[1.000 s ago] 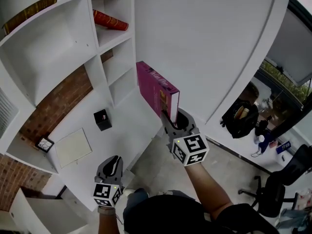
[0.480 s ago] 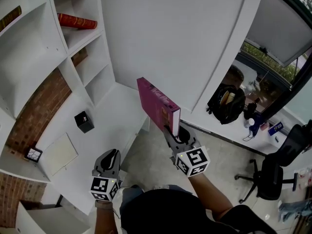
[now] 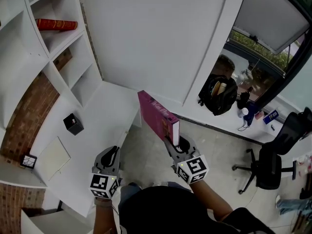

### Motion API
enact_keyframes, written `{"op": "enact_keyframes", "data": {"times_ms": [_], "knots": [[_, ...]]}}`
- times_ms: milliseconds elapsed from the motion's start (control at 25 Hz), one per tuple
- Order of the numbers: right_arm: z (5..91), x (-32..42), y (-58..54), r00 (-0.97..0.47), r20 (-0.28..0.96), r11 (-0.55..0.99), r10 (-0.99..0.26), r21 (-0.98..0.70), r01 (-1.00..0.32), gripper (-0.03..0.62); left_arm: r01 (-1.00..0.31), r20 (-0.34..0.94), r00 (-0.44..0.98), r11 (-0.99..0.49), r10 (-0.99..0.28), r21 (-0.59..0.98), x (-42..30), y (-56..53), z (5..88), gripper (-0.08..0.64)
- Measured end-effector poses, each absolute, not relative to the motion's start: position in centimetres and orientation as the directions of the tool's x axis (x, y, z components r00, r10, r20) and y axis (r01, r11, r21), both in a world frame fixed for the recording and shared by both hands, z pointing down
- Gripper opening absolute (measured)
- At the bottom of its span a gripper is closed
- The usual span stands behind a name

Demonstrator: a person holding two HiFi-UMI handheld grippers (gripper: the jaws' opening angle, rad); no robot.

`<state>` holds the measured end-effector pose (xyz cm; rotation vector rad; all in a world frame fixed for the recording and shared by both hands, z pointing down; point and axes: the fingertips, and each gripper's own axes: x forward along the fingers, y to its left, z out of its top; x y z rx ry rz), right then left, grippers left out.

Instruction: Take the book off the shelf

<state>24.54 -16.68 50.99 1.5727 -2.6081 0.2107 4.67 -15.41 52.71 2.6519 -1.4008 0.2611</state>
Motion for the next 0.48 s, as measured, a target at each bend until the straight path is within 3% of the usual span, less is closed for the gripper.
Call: {"op": "enact_keyframes", "data": {"times_ms": [480], "knots": [[53.3,29.7,-14.0,-0.401,0.163,0.396,-0.901,-0.066,-0.916,0.144,-0.790,0.220,0.601,-0.613,-0.768,0.019,8.4,-15.5,52.7,0.041]]}}
